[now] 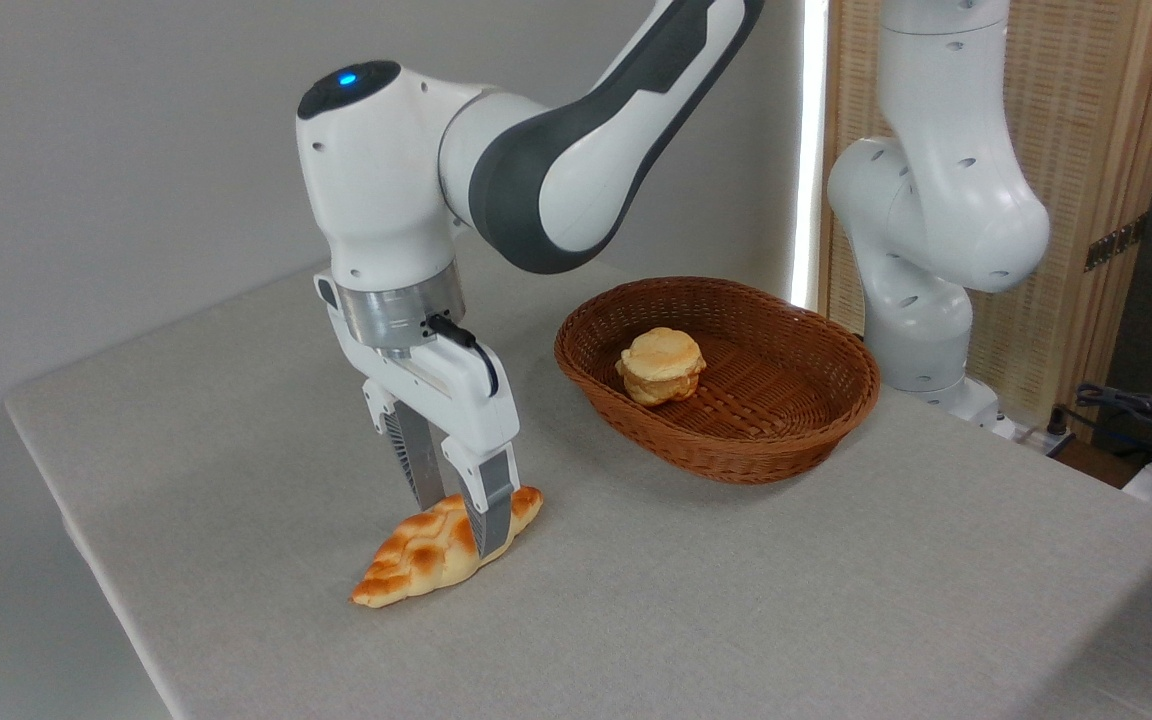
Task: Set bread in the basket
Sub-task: 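Close the gripper fingers around the middle of the braided roll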
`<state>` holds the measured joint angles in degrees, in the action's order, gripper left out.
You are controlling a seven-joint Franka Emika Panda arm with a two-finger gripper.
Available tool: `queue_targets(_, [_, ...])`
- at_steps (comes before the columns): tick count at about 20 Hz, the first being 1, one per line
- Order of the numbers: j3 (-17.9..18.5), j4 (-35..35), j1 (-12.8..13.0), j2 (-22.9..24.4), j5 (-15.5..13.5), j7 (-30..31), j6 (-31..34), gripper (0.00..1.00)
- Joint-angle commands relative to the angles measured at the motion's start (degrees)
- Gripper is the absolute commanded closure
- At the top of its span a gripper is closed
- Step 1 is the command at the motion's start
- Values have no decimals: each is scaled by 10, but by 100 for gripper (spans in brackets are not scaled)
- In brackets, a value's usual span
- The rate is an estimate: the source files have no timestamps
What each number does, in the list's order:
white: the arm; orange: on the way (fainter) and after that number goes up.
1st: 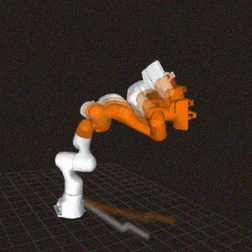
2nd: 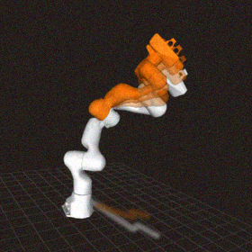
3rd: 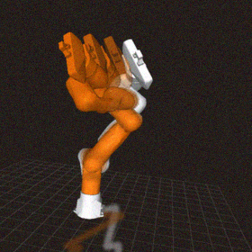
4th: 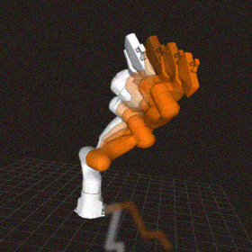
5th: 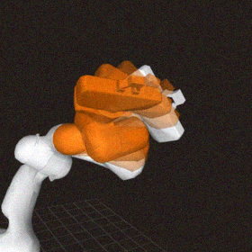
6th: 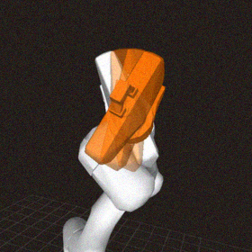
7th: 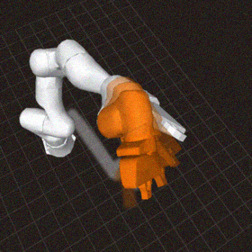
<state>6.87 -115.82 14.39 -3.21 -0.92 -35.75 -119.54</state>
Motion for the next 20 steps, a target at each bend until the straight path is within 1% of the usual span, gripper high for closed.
queue_targets(1, [4, 0, 3, -4, -3, -12, -11, 0])
queue_targets(9, [3, 1, 5, -19, -3, -9, -10, 0])
queue_targets(10, [2, 0, 5, -20, -3, -9, -10, 4])
queue_targets(11, [2, 0, 5, -20, -3, -9, -10, 10])
queue_targets(12, [2, 0, 5, -20, -3, -9, -10, 20])
queue_targets(13, [2, 1, 5, -20, -3, -10, -10, 32])
queue_targets(14, [2, 1, 5, -20, -3, -10, -10, 41])
queue_targets(15, [2, 1, 5, -20, -3, -11, -10, 46])
queue_targets(16, [1, 1, 5, -20, -4, -11, -10, 47])
queue_targets(20, [2, 1, 5, -20, -4, -11, -10, 47])
